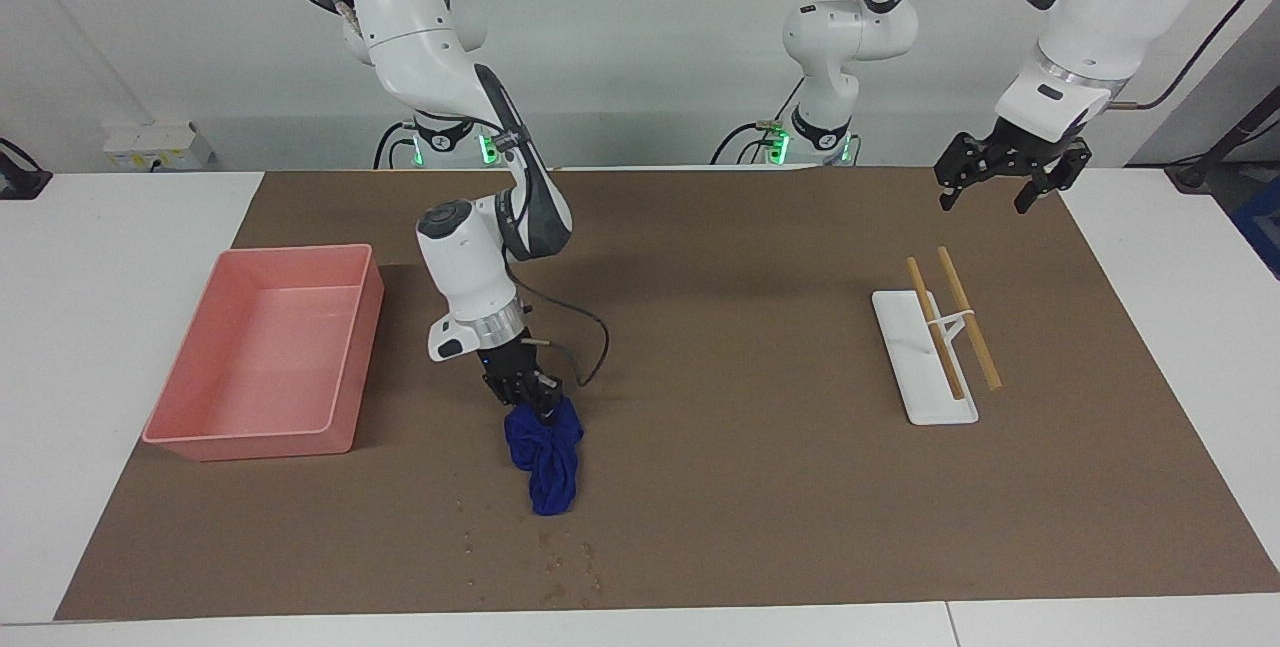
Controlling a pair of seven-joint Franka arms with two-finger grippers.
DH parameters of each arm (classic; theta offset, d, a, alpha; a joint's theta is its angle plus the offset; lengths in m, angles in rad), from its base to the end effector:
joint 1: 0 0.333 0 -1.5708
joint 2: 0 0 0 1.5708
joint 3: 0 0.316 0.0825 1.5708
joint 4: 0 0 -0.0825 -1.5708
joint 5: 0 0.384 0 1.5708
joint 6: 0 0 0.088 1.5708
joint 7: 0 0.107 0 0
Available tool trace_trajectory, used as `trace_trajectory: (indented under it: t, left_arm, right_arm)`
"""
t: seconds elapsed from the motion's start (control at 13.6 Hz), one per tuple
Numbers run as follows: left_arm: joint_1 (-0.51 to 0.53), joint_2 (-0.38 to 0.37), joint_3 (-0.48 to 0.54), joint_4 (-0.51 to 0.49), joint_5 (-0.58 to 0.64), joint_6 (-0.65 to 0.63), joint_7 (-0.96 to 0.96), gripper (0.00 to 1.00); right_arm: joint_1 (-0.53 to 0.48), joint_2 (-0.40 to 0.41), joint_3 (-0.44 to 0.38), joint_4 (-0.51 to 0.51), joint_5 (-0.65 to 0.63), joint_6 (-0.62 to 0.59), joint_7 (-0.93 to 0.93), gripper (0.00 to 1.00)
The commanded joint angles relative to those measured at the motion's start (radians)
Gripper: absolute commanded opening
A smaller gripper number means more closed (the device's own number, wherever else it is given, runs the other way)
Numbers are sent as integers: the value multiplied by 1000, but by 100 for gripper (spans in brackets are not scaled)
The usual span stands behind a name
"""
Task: Wipe water with towel using both arms
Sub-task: 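Lower the towel with the right gripper onto the water spill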
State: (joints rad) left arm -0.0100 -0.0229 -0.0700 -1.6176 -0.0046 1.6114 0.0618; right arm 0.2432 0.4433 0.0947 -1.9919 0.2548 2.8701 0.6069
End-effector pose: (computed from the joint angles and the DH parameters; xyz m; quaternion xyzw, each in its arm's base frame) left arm 0.5491 -0.0449 0.6186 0.9975 -0.0708 0.0083 0.0016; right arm 0.6150 0.1970 0.2840 -0.9415 0.2494 -0.1539 0.1667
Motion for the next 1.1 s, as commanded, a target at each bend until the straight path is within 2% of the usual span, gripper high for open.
trace_trajectory:
  t: [0.0, 0.66, 1.03]
  left_arm:
    - [-5, -6, 7, 7, -12, -16, 10, 100]
    - [-7, -8, 7, 5, -12, -22, 10, 100]
    - [-7, -6, 7, 7, -12, -21, 10, 100]
  right_arm:
    - [31, -40, 5, -191, 12, -52, 19, 0]
    - [87, -129, 5, -455, 12, -64, -10, 0]
    - [123, -170, 5, -524, 14, -147, -13, 0]
